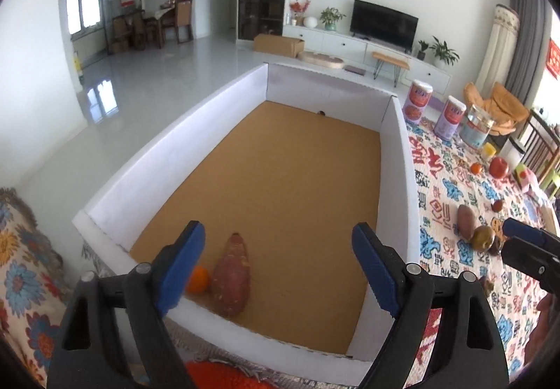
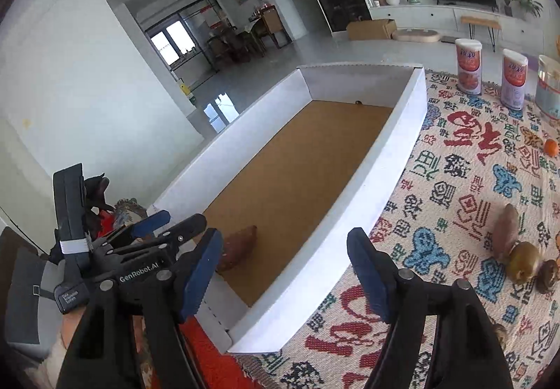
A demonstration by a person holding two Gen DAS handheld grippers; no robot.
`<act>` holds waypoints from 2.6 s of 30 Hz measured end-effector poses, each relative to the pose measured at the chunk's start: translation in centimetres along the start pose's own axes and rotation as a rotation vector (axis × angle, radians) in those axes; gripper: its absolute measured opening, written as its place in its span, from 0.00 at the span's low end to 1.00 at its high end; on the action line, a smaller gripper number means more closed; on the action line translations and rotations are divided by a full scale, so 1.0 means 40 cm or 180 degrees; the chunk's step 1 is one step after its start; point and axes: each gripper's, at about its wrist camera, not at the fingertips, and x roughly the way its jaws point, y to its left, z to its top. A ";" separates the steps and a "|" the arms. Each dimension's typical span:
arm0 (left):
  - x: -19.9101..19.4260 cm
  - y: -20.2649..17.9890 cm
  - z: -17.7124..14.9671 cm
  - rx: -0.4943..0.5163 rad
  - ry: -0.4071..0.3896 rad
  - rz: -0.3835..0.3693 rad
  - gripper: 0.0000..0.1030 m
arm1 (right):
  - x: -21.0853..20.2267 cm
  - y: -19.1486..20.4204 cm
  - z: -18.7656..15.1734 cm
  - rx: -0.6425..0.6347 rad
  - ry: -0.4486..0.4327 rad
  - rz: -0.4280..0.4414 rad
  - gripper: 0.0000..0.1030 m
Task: Organize fruits
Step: 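Carry the mandarin and sweet potato into the box and open both tools, then move the left tool back over the table toward the brown mangosteen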
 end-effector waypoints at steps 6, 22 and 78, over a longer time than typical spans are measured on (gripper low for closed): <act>0.005 -0.154 0.002 0.0537 -0.0228 -0.0351 0.88 | -0.190 -0.263 -0.218 -0.0201 0.0048 -0.1073 0.87; 0.048 -0.223 -0.083 0.1162 0.0133 0.0121 0.89 | -0.439 -0.613 -0.529 0.0739 -0.0103 -0.2178 0.89; 0.065 -0.566 -0.416 0.1289 0.0521 -0.0994 1.00 | -0.383 -0.622 -0.539 0.0768 0.0072 -0.2270 1.00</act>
